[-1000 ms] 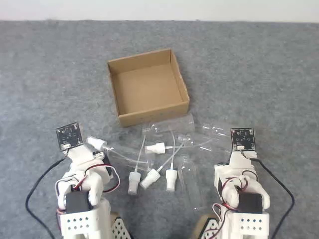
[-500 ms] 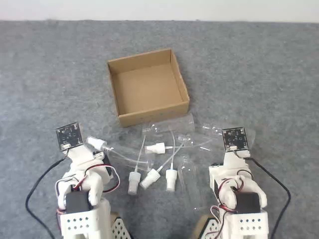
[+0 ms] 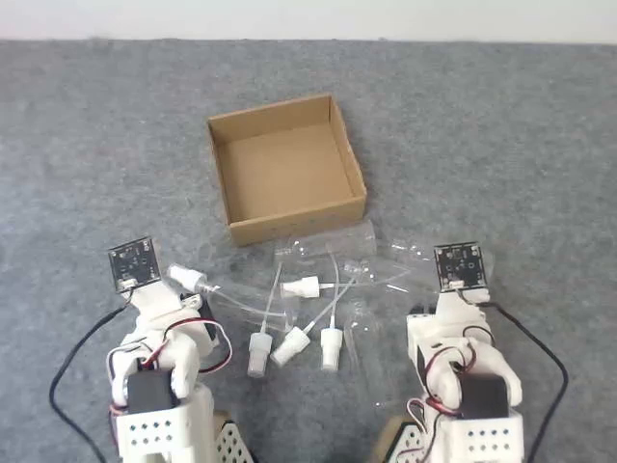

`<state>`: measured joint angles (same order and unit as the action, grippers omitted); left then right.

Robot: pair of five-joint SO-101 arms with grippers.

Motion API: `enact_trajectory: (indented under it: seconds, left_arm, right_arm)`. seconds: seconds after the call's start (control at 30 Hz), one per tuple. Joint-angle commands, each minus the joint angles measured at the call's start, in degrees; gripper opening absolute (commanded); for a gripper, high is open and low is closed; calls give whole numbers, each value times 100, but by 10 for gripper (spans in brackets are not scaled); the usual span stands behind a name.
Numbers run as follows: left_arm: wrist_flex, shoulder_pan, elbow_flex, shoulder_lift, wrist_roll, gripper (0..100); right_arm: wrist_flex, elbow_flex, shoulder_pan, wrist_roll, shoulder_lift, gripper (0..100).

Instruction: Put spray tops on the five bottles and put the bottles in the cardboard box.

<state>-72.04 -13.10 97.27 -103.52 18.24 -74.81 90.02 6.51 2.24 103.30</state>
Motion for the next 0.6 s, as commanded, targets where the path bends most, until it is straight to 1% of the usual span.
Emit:
enact_trajectory:
  seconds: [0.0,0.17,0.4,0.47,0.57]
  left_arm:
    - [-26,0,-75,-79,-35,12]
    - [-26,0,-75,-79,-35,12]
    - [-26,0,-75,-79,-35,12]
    - [-26,0,-75,-79,-35,12]
    - [-26,0,-75,-79,-35,12]
  right_arm:
    - [558,-624,57,-18,75,24]
    - [1209,-967,-127,-18,75,23]
    - [1182,-1767,-145,70,75,24]
    - [998,-2092,-145,440,66,24]
    - [840,-2514,-145,1240,66,24]
